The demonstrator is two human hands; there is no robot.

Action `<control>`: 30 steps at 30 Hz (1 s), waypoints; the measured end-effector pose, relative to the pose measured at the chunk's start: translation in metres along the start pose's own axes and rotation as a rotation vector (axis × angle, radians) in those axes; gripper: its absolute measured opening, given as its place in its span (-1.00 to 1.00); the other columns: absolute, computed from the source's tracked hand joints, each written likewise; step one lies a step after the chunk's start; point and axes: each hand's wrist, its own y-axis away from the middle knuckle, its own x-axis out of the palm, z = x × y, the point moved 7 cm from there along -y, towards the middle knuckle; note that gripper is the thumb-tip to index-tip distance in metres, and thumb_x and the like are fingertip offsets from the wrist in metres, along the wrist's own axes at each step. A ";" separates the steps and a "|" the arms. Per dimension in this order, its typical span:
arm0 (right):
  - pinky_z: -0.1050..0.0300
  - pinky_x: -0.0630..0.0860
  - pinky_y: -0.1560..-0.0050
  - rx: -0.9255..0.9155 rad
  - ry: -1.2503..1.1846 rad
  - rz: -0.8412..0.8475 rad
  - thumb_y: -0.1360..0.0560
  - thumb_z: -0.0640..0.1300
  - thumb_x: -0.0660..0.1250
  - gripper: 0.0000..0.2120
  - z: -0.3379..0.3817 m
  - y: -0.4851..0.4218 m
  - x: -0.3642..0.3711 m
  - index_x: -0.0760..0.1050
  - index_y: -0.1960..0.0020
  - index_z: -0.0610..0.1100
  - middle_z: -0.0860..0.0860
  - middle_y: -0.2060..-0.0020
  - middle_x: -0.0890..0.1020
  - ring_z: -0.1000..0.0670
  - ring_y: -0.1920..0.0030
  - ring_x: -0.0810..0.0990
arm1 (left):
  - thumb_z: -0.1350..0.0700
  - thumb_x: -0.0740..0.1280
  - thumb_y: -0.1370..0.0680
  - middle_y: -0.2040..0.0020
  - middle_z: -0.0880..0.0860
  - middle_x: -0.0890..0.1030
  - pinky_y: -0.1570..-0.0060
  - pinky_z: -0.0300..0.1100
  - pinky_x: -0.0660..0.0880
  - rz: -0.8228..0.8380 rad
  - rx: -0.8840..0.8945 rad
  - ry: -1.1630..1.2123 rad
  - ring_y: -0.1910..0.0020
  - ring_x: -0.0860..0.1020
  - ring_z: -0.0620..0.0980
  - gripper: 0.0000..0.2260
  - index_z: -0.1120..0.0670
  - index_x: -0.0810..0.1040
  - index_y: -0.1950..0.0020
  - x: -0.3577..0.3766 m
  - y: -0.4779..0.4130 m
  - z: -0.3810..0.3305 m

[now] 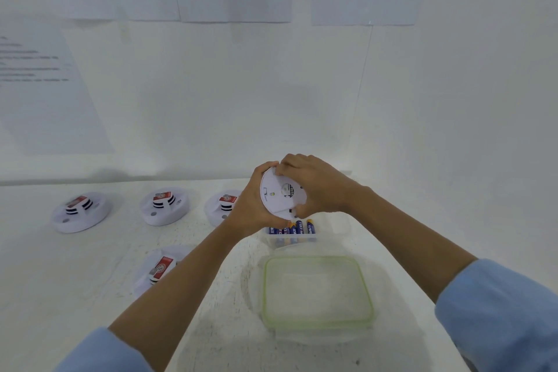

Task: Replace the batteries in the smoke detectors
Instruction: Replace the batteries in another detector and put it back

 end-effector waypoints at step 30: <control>-0.03 0.50 -0.01 0.082 -0.086 -0.036 -0.22 0.07 0.49 -0.31 -0.007 0.004 0.000 0.45 -0.24 -0.26 -0.14 -0.05 0.56 -0.15 -0.01 0.54 | 0.01 0.49 -0.09 -0.23 -0.10 0.36 -0.07 -0.53 0.36 0.009 -0.002 -0.042 -0.14 0.41 -0.44 -0.12 0.08 0.18 -0.32 -0.007 -0.004 0.010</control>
